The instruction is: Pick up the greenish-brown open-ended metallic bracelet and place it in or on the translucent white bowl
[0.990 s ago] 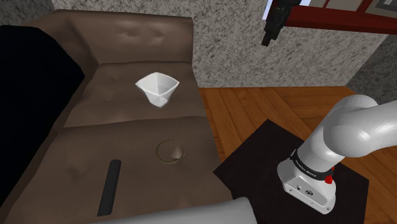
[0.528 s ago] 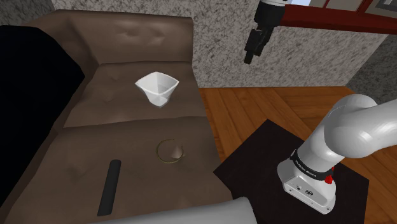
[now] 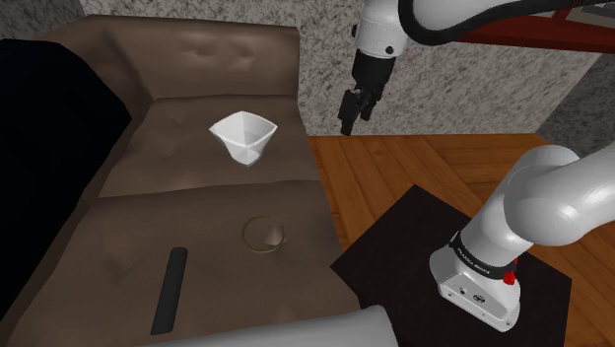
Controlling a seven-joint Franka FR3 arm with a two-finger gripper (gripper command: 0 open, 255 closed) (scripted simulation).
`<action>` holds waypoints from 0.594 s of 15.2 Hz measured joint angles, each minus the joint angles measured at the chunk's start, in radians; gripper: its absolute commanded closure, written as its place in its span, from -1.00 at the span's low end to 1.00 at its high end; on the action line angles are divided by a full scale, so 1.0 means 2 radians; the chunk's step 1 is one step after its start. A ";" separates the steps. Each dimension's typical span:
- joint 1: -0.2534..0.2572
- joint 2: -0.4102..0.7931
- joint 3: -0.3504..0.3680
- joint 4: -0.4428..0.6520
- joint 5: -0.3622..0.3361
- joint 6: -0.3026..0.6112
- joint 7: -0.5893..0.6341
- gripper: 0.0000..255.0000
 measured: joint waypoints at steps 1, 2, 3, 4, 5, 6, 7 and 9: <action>0.002 0.007 0.007 -0.006 0.003 0.013 0.008 -1.00; 0.005 0.019 0.017 -0.011 0.006 0.030 0.017 -1.00; 0.006 0.034 0.025 -0.011 0.008 0.045 0.026 -1.00; 0.009 0.047 0.035 -0.011 0.010 0.058 0.036 -1.00; 0.010 0.059 0.042 -0.012 0.011 0.071 0.045 -1.00; 0.012 0.075 0.052 -0.010 0.012 0.085 0.056 -1.00; 0.014 0.087 0.061 -0.011 0.012 0.098 0.066 -1.00; 0.014 0.121 0.078 -0.003 0.009 0.124 0.087 -1.00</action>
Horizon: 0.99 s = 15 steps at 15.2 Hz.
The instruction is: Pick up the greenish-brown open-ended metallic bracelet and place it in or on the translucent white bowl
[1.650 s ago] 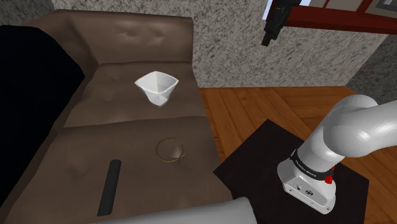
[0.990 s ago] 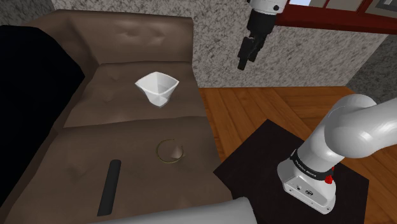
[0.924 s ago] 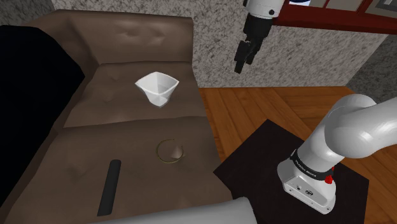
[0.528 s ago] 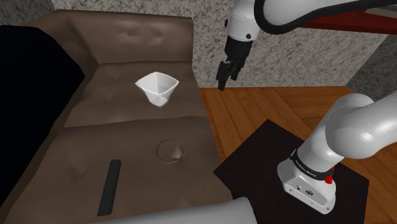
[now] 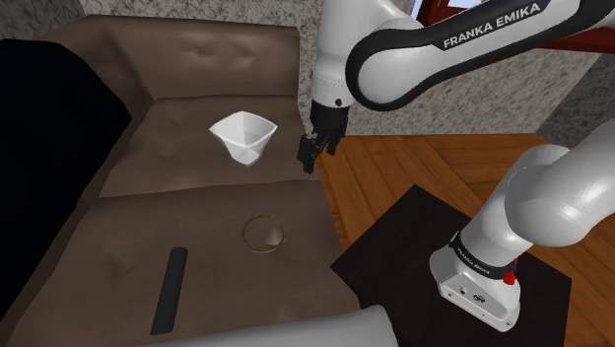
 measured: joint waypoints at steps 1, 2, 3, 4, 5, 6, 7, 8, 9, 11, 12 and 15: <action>0.001 0.017 0.009 -0.001 -0.003 0.017 0.011 -1.00; 0.001 0.037 0.018 0.003 -0.008 0.033 0.024 -1.00; -0.001 0.056 0.026 0.010 -0.014 0.044 0.036 -1.00; -0.001 0.077 0.034 0.016 -0.022 0.058 0.050 -1.00; 0.000 0.094 0.041 0.020 -0.029 0.069 0.063 -1.00; 0.000 0.112 0.047 0.027 -0.038 0.079 0.077 -1.00; 0.001 0.131 0.054 0.035 -0.049 0.088 0.093 -1.00; 0.002 0.153 0.060 0.045 -0.062 0.097 0.110 -1.00; 0.005 0.173 0.065 0.051 -0.076 0.108 0.128 -1.00; 0.011 0.209 0.069 0.064 -0.102 0.124 0.160 -1.00; 0.015 0.233 0.069 0.078 -0.120 0.131 0.178 -1.00; 0.037 0.300 0.060 0.116 -0.170 0.148 0.228 -1.00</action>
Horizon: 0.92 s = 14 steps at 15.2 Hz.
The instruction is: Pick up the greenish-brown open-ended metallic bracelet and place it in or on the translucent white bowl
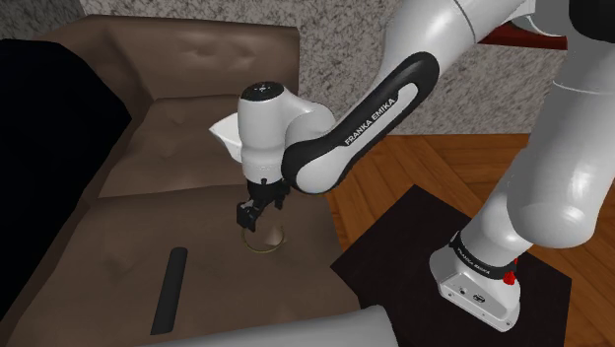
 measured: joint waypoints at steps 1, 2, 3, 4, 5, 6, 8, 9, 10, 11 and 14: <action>0.010 0.018 -0.003 0.012 -0.013 0.003 0.016 -1.00; 0.019 0.038 -0.009 0.024 -0.026 0.008 0.029 -1.00; 0.029 0.057 -0.013 0.039 -0.037 0.009 0.042 -1.00; 0.038 0.077 -0.020 0.054 -0.048 0.012 0.052 -1.00; 0.048 0.092 -0.023 0.068 -0.055 0.010 0.062 -1.00; 0.054 0.102 -0.027 0.075 -0.061 0.013 0.069 -1.00; 0.059 0.116 -0.034 0.079 -0.070 0.022 0.074 -1.00; 0.061 0.122 -0.037 0.081 -0.074 0.026 0.077 -1.00; 0.064 0.127 -0.039 0.081 -0.077 0.030 0.080 -1.00; 0.066 0.133 -0.043 0.083 -0.081 0.034 0.083 -1.00; 0.071 0.148 -0.050 0.087 -0.090 0.045 0.088 -1.00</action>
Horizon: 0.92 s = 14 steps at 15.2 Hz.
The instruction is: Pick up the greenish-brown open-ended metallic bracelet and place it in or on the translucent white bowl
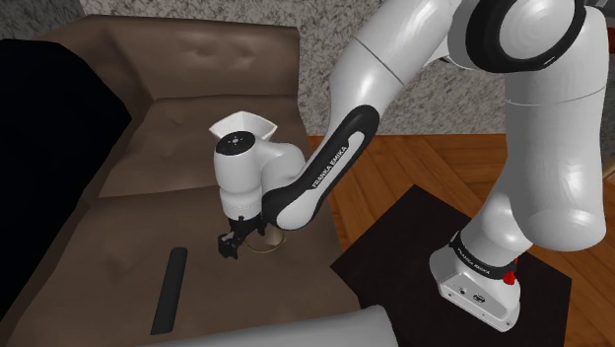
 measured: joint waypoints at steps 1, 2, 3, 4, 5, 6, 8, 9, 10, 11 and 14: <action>0.000 0.000 0.000 0.000 0.000 0.001 0.000 -1.00; 0.000 0.001 -0.001 0.000 -0.001 0.001 0.001 -1.00; 0.000 0.001 -0.001 0.000 -0.001 0.001 0.001 -1.00; 0.001 0.001 -0.001 0.000 -0.001 0.002 0.001 -1.00; 0.001 0.001 -0.001 0.000 -0.001 0.002 0.001 -1.00; 0.001 0.001 -0.001 0.000 -0.001 0.002 0.001 1.00; 0.001 0.001 -0.001 0.000 -0.001 0.002 0.001 1.00; 0.001 0.001 0.000 0.000 -0.001 0.002 0.001 1.00; 0.001 0.001 0.000 0.000 -0.001 0.002 0.001 1.00; 0.001 0.001 0.000 0.000 -0.001 0.002 0.001 1.00; 0.001 0.001 0.000 0.000 -0.001 0.002 0.000 1.00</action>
